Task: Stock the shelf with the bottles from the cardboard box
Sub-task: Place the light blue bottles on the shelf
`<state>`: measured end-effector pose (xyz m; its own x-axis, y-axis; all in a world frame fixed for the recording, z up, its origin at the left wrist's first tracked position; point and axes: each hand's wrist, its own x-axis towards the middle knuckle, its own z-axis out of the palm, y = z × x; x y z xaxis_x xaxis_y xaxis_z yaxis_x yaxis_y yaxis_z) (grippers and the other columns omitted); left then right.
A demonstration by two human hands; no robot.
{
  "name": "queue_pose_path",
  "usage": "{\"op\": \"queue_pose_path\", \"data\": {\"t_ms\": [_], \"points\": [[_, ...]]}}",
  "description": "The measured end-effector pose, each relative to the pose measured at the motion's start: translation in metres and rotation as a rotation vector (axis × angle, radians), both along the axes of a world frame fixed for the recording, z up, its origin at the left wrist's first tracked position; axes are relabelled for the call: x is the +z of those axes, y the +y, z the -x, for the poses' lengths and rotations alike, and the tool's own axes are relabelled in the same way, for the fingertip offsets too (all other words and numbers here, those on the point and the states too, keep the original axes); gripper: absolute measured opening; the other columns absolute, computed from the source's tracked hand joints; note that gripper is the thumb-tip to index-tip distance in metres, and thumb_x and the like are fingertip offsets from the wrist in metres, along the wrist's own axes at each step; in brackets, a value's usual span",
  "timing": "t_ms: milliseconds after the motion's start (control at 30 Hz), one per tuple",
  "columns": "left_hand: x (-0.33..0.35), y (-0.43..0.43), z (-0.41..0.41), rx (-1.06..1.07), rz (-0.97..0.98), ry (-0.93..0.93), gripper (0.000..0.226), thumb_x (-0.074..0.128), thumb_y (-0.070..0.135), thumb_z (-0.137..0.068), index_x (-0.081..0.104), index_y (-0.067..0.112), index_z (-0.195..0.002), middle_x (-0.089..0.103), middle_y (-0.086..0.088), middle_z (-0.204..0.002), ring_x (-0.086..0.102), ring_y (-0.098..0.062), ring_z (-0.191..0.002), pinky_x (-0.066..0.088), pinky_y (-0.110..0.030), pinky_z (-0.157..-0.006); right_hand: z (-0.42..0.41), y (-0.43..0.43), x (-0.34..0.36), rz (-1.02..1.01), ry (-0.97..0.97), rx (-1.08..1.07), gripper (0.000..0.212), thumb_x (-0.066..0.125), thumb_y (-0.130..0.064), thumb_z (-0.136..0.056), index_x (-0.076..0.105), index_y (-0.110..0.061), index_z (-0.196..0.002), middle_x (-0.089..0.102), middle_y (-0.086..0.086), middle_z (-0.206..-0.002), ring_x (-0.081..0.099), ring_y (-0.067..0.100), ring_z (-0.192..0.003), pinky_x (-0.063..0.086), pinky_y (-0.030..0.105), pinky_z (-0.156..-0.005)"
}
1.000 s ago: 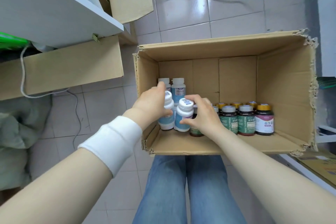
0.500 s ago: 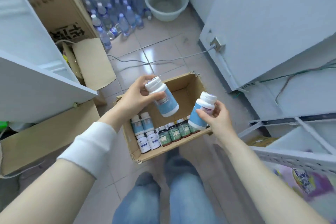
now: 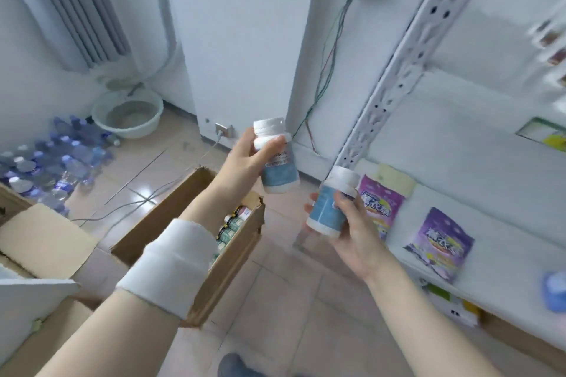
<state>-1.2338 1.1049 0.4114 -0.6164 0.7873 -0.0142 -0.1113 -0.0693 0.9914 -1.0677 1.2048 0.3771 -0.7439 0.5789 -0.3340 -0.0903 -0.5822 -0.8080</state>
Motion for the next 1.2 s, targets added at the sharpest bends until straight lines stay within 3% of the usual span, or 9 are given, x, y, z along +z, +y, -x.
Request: {"op": "queue_pose_path", "data": {"t_ms": [100, 267, 400, 533, 633, 733, 833, 1067, 1200], "points": [[0.031, 0.045, -0.063, -0.139, -0.06, -0.01, 0.048, 0.063, 0.044, -0.078, 0.048, 0.017, -0.115, 0.064, -0.012, -0.116, 0.063, -0.018, -0.102, 0.052, -0.035, -0.091, -0.069, 0.021, 0.028, -0.039, 0.011, -0.074, 0.05, 0.06, -0.029, -0.071, 0.047, -0.018, -0.118, 0.067, 0.012, -0.103, 0.068, 0.027, -0.087, 0.057, 0.038, -0.064], [0.065, 0.118, -0.197, -0.311, -0.167, 0.005, 0.025, 0.057, 0.034, -0.084, 0.051, 0.017, -0.101, 0.073, 0.003, -0.081, 0.069, -0.011, -0.075, 0.056, -0.025, -0.064, -0.215, 0.067, 0.06, -0.171, -0.011, -0.127, 0.044, 0.06, -0.032, -0.073, 0.051, -0.02, -0.113, 0.071, 0.0, -0.1, 0.07, 0.018, -0.089, 0.058, 0.036, -0.068], [0.091, 0.176, -0.318, -0.424, -0.231, -0.013, 0.033, 0.057, 0.036, -0.075, 0.051, 0.014, -0.099, 0.072, 0.002, -0.077, 0.069, -0.015, -0.068, 0.058, -0.029, -0.063, -0.341, 0.102, 0.082, -0.202, -0.013, -0.216, 0.048, 0.062, -0.026, -0.073, 0.052, -0.015, -0.119, 0.067, 0.005, -0.112, 0.065, 0.02, -0.102, 0.057, 0.039, -0.077], [0.113, 0.227, -0.414, -0.527, -0.229, 0.012, 0.02, 0.057, 0.032, -0.087, 0.052, 0.015, -0.096, 0.072, 0.003, -0.077, 0.069, -0.015, -0.066, 0.056, -0.029, -0.06, -0.443, 0.123, 0.109, -0.3, -0.035, -0.322, 0.042, 0.061, -0.028, -0.071, 0.056, -0.014, -0.111, 0.071, -0.002, -0.098, 0.069, 0.014, -0.092, 0.057, 0.028, -0.066], [0.13, 0.26, -0.47, -0.621, -0.237, 0.054, 0.036, 0.06, 0.048, -0.076, 0.053, 0.019, -0.095, 0.072, 0.005, -0.077, 0.07, -0.014, -0.068, 0.056, -0.028, -0.061, -0.502, 0.14, 0.125, -0.361, -0.058, -0.439, 0.039, 0.061, -0.029, -0.071, 0.058, -0.016, -0.108, 0.069, 0.0, -0.102, 0.068, 0.017, -0.094, 0.054, 0.026, -0.062], [0.143, 0.292, -0.517, -0.704, -0.232, 0.076, 0.044, 0.059, 0.056, -0.068, 0.054, 0.022, -0.096, 0.072, 0.006, -0.077, 0.07, -0.014, -0.071, 0.056, -0.028, -0.062, -0.547, 0.163, 0.137, -0.396, -0.064, -0.534, 0.039, 0.06, -0.027, -0.072, 0.057, -0.015, -0.109, 0.066, 0.005, -0.106, 0.065, 0.021, -0.097, 0.056, 0.028, -0.065], [0.153, 0.33, -0.554, -0.737, -0.213, 0.095, 0.03, 0.057, 0.049, -0.082, 0.055, 0.024, -0.098, 0.071, 0.007, -0.076, 0.07, -0.013, -0.073, 0.058, -0.029, -0.066, -0.582, 0.194, 0.149, -0.433, -0.062, -0.605, 0.04, 0.059, -0.026, -0.073, 0.055, -0.01, -0.11, 0.062, 0.013, -0.108, 0.062, 0.024, -0.096, 0.057, 0.028, -0.067], [0.19, 0.439, -0.604, -0.74, -0.278, 0.156, 0.025, 0.054, 0.034, -0.091, 0.053, 0.015, -0.107, 0.069, -0.005, -0.094, 0.071, -0.013, -0.078, 0.057, -0.025, -0.068, -0.626, 0.301, 0.196, -0.567, -0.042, -0.662, 0.036, 0.059, -0.025, -0.071, 0.057, -0.018, -0.106, 0.066, 0.003, -0.103, 0.065, 0.014, -0.092, 0.058, 0.03, -0.066], [0.208, 0.502, -0.616, -0.78, -0.262, 0.207, 0.026, 0.054, 0.035, -0.091, 0.055, 0.018, -0.11, 0.067, -0.01, -0.109, 0.066, -0.02, -0.099, 0.054, -0.032, -0.087, -0.636, 0.363, 0.221, -0.593, -0.05, -0.652, 0.042, 0.06, -0.024, -0.07, 0.055, -0.015, -0.111, 0.063, 0.006, -0.114, 0.062, 0.019, -0.102, 0.058, 0.034, -0.074]]}}
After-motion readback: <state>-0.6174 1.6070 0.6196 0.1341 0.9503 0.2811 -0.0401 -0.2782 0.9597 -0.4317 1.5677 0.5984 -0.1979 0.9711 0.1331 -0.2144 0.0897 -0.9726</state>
